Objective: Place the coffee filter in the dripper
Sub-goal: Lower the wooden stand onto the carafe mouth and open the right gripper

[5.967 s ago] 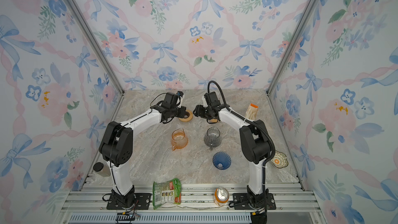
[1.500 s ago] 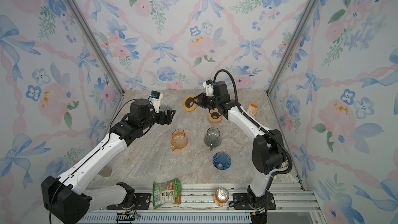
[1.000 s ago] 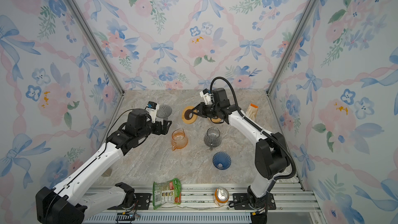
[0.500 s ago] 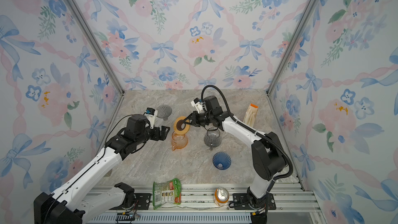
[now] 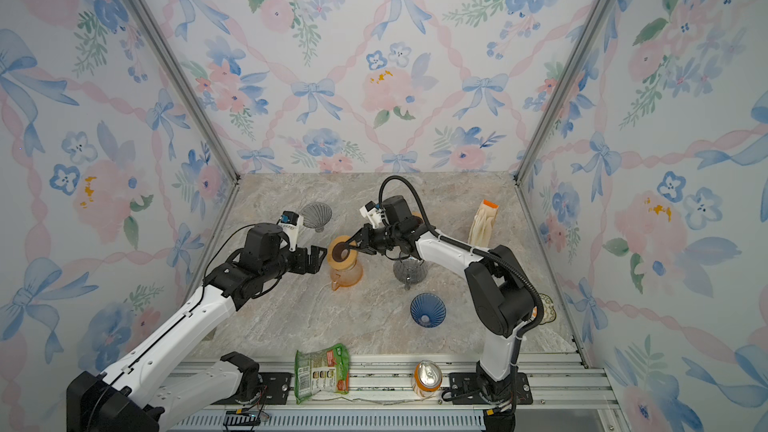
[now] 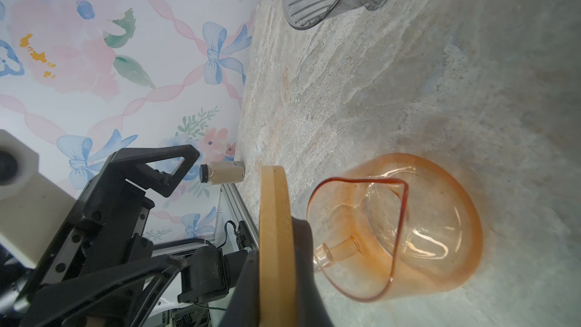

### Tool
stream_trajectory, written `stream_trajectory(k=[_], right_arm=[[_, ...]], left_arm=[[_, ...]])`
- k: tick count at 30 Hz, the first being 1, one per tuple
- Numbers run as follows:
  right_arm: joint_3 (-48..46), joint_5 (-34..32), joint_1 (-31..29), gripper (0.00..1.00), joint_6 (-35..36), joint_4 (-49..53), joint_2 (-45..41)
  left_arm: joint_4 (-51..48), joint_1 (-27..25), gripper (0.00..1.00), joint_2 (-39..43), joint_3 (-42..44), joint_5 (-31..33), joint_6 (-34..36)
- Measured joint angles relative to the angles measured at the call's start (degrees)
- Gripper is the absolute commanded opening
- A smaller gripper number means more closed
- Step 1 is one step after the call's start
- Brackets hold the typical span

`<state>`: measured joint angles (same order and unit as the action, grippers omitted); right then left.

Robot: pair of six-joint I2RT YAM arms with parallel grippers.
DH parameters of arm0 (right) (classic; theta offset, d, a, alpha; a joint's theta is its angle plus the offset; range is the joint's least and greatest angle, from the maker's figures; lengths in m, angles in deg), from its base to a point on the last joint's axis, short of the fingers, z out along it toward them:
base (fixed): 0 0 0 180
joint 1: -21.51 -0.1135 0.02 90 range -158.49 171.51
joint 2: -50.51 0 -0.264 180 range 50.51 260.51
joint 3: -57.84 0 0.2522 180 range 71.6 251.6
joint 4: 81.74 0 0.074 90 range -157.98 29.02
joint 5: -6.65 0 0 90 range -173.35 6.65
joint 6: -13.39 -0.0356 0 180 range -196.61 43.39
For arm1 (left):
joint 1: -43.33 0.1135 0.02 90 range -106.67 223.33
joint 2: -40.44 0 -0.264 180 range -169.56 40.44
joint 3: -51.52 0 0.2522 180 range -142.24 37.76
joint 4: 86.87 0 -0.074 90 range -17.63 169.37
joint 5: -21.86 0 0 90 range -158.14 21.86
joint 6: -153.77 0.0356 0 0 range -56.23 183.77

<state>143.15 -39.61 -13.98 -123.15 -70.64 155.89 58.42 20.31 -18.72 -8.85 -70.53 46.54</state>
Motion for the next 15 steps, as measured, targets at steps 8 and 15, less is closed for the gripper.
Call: stream_trajectory(k=[8, 15], right_arm=[[-0.44, -0.35, -0.35, 0.07, -2.16, -2.64, 1.88], [-0.44, -0.85, -0.24, 0.1, -1.88, -1.68, 1.9]], left_arm=[[0.0, 0.26, 0.98, 0.13, 0.02, 0.0, 0.0], [0.02, 0.59, 0.98, 0.09, 0.02, -0.02, 0.0]])
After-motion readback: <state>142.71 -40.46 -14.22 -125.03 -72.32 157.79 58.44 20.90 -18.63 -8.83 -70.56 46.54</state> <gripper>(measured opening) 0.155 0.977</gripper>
